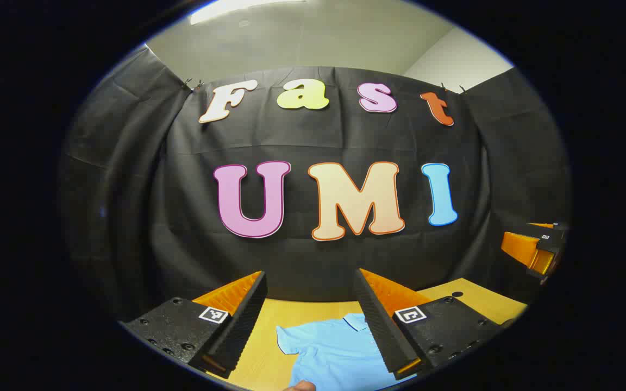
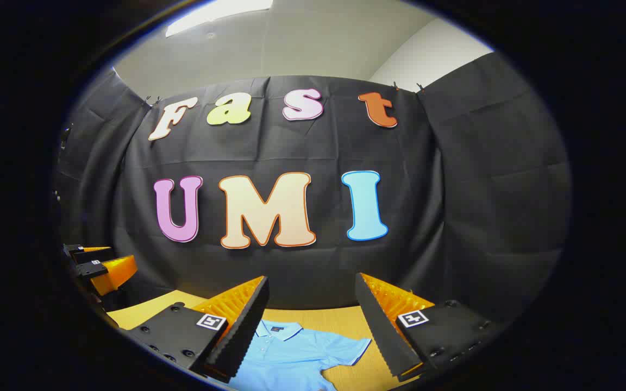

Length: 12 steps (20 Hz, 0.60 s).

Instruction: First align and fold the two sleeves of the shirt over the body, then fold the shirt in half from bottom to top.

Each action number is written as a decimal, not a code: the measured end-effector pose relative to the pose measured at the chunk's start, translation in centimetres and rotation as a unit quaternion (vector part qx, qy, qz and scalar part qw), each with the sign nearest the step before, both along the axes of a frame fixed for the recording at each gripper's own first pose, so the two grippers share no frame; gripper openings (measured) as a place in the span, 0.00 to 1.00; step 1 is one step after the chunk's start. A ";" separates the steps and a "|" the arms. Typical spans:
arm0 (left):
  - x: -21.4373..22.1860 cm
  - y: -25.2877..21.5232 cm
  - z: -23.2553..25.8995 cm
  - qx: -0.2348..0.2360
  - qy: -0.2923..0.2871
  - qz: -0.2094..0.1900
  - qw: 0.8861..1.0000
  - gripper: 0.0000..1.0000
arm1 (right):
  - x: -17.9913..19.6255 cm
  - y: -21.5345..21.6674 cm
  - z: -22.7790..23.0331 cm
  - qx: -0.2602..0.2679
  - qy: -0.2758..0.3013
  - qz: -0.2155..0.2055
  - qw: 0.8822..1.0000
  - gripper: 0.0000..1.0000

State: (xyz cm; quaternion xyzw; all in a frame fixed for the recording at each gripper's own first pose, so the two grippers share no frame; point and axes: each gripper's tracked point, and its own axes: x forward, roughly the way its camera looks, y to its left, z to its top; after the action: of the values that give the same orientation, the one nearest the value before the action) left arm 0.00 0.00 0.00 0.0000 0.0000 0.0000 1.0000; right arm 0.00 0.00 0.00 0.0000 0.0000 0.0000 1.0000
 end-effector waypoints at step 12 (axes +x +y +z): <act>0.1 0.0 -0.5 -0.006 0.003 0.005 1.000 0.95 | -0.1 -0.6 0.5 -0.004 -0.002 -0.010 1.000 0.98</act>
State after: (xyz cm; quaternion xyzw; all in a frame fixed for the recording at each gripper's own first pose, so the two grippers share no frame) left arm 0.13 0.01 -0.52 -0.0057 0.0027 0.0054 1.0000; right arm -0.13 -0.55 0.49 -0.0036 -0.0023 -0.0098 0.9999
